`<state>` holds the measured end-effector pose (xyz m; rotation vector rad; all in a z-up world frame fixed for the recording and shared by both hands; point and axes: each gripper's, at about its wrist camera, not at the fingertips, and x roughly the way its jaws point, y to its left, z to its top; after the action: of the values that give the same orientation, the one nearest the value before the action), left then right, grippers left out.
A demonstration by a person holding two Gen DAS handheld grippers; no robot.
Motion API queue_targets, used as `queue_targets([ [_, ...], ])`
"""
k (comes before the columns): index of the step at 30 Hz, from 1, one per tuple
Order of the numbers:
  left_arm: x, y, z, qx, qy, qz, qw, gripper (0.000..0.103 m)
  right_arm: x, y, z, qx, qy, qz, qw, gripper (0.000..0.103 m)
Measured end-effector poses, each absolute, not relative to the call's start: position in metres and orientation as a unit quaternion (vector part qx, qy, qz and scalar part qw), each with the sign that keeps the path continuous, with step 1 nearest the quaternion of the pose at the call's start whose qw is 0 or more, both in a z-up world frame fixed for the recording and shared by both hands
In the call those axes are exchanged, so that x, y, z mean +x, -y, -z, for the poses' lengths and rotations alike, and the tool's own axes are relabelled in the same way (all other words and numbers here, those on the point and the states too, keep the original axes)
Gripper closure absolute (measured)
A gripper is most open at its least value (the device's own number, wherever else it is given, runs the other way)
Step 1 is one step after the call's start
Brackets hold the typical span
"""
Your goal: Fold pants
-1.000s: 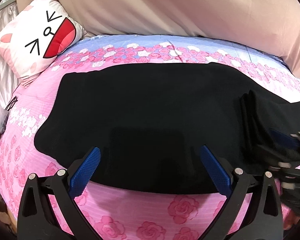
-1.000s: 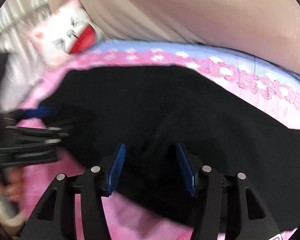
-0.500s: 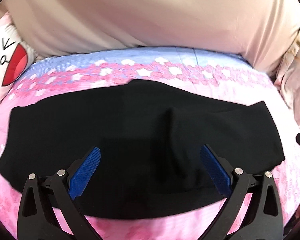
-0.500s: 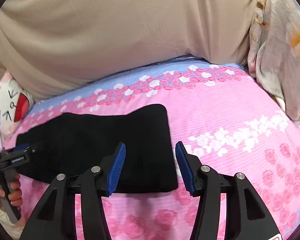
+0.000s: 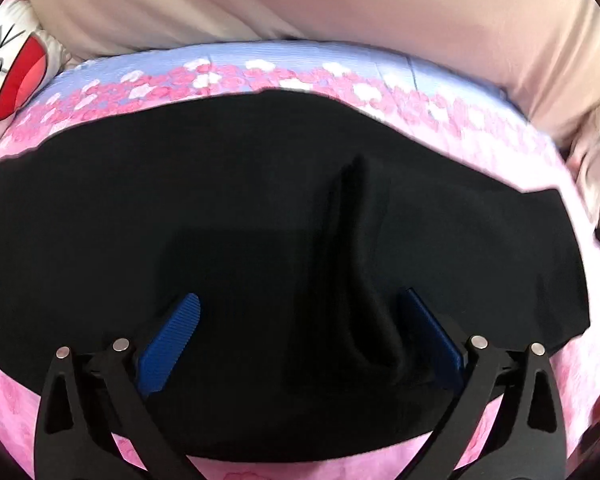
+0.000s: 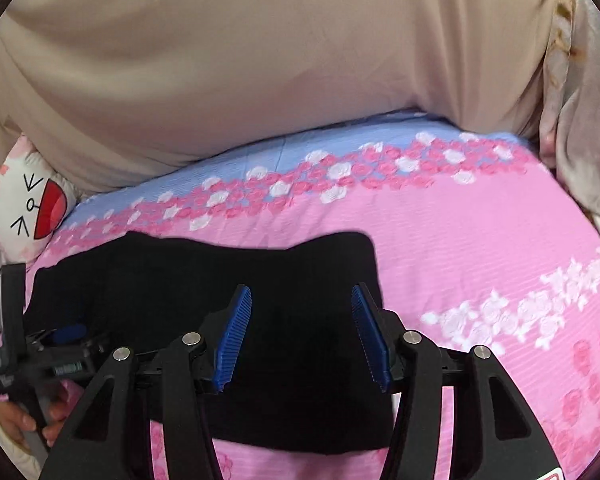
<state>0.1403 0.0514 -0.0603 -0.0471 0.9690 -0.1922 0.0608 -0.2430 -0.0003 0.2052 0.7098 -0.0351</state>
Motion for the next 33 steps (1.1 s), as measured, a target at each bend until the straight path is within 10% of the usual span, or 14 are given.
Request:
queue_targets([
  [5,0.135,-0.042,0.052,-0.042,-0.444,0.122,0.887,0.063,0.051,0.247,0.014,0.108,-0.361,0.029,0.926,0.052],
  [11,0.138,-0.031,0.055,-0.048,-0.447,0.149,0.881,0.049,0.046,0.261,0.016,0.134,-0.363,0.041,0.921,0.052],
  [14,0.137,-0.035,0.051,-0.051,-0.436,0.143,0.887,0.084,0.045,0.266,0.015,0.149,-0.366,0.047,0.917,0.052],
  [19,0.130,-0.077,0.022,-0.109,-0.424,0.183,0.880,0.090,0.034,0.268,0.003,0.141,-0.351,0.055,0.924,0.051],
  [28,0.105,-0.082,0.030,-0.021,-0.403,0.101,0.909,0.073,0.054,0.222,0.005,0.098,-0.355,-0.010,0.930,0.051],
  [30,0.093,-0.083,0.016,0.014,-0.362,0.055,0.930,0.035,0.071,0.205,0.022,0.056,-0.395,-0.019,0.917,0.051],
  [33,0.081,-0.096,-0.002,0.019,-0.330,0.014,0.944,0.014,0.085,0.197,0.041,0.028,-0.423,0.012,0.906,0.053],
])
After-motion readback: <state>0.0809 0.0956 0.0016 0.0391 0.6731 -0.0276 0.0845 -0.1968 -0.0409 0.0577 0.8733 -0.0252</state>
